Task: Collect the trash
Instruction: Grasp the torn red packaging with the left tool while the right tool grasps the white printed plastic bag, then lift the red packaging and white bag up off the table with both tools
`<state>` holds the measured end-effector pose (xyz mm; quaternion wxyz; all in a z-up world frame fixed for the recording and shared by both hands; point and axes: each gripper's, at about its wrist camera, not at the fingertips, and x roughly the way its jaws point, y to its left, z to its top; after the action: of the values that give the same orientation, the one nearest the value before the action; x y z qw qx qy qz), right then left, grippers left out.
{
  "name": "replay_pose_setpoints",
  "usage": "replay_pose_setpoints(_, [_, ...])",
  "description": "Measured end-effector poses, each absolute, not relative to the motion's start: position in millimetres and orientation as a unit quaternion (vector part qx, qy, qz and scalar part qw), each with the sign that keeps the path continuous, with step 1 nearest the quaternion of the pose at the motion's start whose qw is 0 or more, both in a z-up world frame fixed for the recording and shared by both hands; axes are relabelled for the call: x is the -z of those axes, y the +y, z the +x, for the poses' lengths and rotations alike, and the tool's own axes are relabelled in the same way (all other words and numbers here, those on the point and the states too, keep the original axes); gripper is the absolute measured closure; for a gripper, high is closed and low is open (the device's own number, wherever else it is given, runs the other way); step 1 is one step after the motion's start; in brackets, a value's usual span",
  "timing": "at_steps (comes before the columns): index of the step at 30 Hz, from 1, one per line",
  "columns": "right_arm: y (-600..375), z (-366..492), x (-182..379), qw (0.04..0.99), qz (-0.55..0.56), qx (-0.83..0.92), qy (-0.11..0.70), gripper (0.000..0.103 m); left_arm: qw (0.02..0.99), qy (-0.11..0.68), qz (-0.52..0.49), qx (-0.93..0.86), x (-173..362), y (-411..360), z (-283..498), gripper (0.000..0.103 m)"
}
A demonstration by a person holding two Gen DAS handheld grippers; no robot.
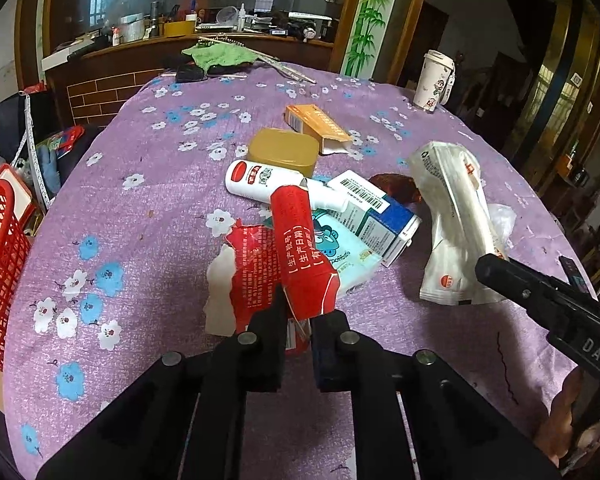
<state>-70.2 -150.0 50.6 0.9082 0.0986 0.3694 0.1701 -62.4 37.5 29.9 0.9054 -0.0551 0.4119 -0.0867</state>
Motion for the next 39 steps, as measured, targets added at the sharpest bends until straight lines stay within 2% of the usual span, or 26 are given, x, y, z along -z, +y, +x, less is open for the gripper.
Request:
replay_pose_setpoints(17, [-147, -92, -69, 0.919, 0.089, -0.179, 0.339, 0.071, 0.927, 0.359, -0.028, 0.100, -58, 23, -88, 0.095])
replay_pose_setpoints(39, [-148, -96, -71, 0.918, 0.092, -0.190, 0.335, 0.071, 0.932, 0.347, -0.022, 0.100, -72, 16, -95, 0.095])
